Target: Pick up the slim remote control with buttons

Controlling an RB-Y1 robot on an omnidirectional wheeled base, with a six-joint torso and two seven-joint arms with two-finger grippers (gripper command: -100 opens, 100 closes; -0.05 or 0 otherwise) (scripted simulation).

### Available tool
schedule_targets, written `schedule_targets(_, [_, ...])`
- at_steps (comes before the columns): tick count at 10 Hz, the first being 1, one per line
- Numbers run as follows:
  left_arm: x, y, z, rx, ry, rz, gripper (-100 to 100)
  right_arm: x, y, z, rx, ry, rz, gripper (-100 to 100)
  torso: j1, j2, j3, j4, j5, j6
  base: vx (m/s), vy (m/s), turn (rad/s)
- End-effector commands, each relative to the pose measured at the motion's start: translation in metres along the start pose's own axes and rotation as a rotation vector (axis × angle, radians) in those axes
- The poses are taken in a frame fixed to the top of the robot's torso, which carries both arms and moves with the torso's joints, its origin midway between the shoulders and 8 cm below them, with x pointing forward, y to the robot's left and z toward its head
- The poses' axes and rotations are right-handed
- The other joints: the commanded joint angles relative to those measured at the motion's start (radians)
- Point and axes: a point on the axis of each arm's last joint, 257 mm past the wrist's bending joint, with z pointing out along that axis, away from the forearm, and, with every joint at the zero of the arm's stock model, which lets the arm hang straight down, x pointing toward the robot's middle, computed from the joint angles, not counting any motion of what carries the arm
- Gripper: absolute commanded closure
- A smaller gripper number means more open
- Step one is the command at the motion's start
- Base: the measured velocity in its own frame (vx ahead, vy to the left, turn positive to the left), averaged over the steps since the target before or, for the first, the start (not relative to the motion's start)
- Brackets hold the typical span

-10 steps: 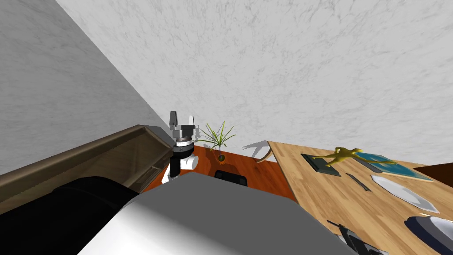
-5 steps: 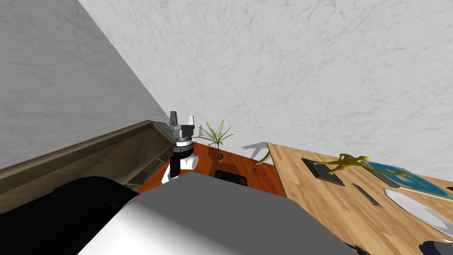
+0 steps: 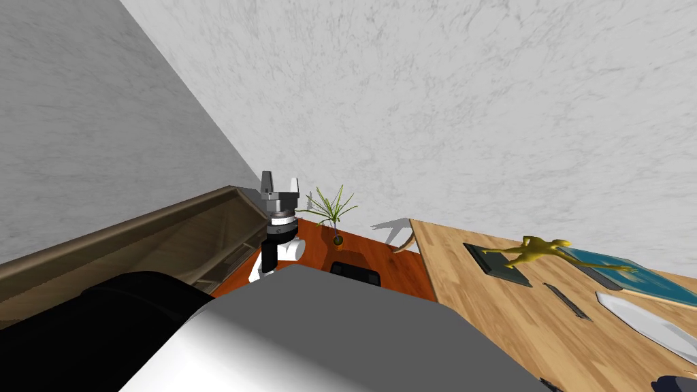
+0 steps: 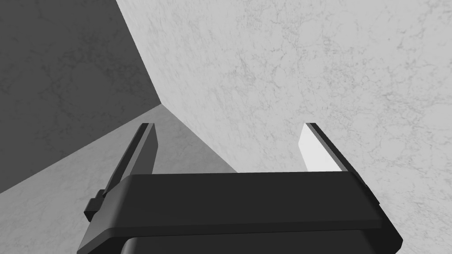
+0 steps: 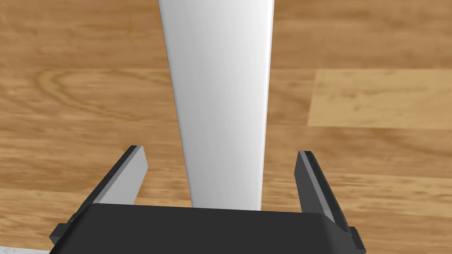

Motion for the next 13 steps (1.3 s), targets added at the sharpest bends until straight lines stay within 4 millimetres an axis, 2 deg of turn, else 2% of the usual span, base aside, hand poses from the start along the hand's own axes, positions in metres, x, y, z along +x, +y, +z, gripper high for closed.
schedule_targets(1, [0.000, 0.000, 0.000, 0.000, 0.000, 0.000, 0, -0.007, 0.001, 0.008, 0.002, 0.002, 0.005, -100, 0.000, 0.000, 0.000, 0.000, 0.000, 0.000, -0.028, -0.049, 0.045])
schedule_targets(2, [0.000, 0.000, 0.000, 0.000, 0.000, 0.000, 0, -0.004, 0.001, 0.005, 0.000, 0.000, 0.001, -100, 0.000, 0.000, 0.000, 0.000, 0.000, 0.000, -0.012, -0.020, 0.009])
schedule_targets(3, [0.000, 0.000, 0.000, 0.000, 0.000, 0.000, 0, -0.004, 0.001, 0.005, 0.001, 0.001, 0.002, 100, 0.001, 0.000, 0.000, 0.000, 0.000, 0.000, 0.000, 0.000, 0.000])
schedule_targets(7, [0.000, 0.000, 0.000, 0.000, 0.000, 0.000, 0, -0.004, 0.002, 0.005, 0.000, 0.001, 0.002, 100, 0.003, -0.001, -0.001, 0.000, 0.001, 0.000, 0.000, 0.000, 0.000])
schedule_targets(8, [0.000, 0.000, 0.000, 0.000, 0.000, 0.000, 0, -0.004, 0.002, 0.005, 0.000, 0.001, 0.002, 0, 0.003, -0.001, -0.001, 0.000, 0.000, 0.000, 0.000, 0.000, 0.000])
schedule_targets(9, [0.000, 0.000, 0.000, 0.000, 0.000, 0.000, 0, 0.001, -0.002, -0.003, -0.001, 0.000, -0.003, 100, 0.003, -0.001, -0.001, 0.000, 0.000, 0.000, 0.015, 0.027, -0.059])
schedule_targets(11, [0.000, 0.000, 0.000, 0.000, 0.000, 0.000, 0, 0.009, -0.005, -0.014, -0.003, -0.001, -0.012, 100, 0.006, -0.002, -0.001, 0.000, 0.002, 0.001, 0.023, 0.050, -0.070])
schedule_targets(12, [0.000, 0.000, 0.000, 0.000, 0.000, 0.000, 0, 0.007, -0.004, -0.012, -0.002, 0.002, -0.009, 100, 0.007, -0.003, -0.002, -0.001, 0.002, 0.001, 0.012, 0.019, -0.014])
schedule_targets(13, [0.000, 0.000, 0.000, 0.000, 0.000, 0.000, 0, 0.007, -0.004, -0.012, -0.002, 0.000, -0.009, 0, 0.005, -0.002, -0.001, 0.000, 0.001, 0.000, 0.000, 0.000, 0.000])
